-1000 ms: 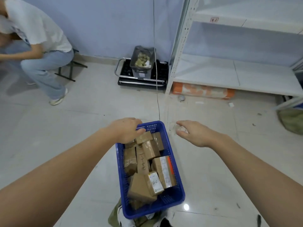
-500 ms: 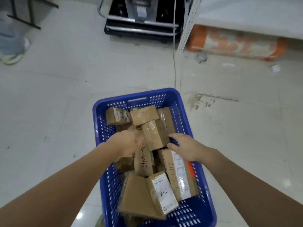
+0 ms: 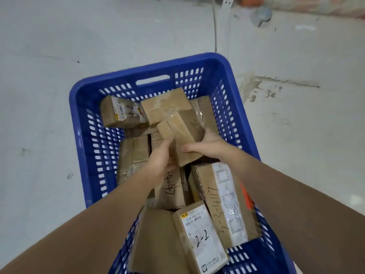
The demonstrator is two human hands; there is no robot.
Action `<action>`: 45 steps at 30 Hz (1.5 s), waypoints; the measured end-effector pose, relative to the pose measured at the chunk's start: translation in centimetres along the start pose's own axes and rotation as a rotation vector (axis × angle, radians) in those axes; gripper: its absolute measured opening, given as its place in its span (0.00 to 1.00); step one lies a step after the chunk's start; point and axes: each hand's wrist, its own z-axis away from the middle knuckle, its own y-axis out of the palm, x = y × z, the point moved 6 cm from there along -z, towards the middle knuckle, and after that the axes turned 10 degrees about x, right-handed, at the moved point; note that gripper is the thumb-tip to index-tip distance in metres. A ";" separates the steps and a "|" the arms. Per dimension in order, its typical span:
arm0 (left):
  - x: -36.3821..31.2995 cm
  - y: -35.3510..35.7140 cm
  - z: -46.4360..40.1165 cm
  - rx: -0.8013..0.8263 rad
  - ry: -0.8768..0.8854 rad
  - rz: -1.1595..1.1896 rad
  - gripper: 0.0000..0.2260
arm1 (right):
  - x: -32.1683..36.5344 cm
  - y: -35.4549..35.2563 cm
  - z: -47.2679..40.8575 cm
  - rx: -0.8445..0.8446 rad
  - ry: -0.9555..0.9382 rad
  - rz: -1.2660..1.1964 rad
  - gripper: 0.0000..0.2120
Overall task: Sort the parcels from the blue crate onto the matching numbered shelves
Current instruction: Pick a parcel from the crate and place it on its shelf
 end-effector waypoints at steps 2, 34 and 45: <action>-2.2 -0.2 2.7 0.033 0.055 0.102 0.28 | 1.9 -1.0 3.0 -0.052 -0.054 0.112 0.60; -48.9 26.6 91.5 0.298 1.252 -0.718 0.40 | 31.0 -26.7 99.5 -0.542 -0.981 -0.182 0.46; -42.6 39.5 100.5 0.398 1.388 -0.821 0.49 | 18.5 -27.0 113.7 -0.747 -1.043 -0.175 0.46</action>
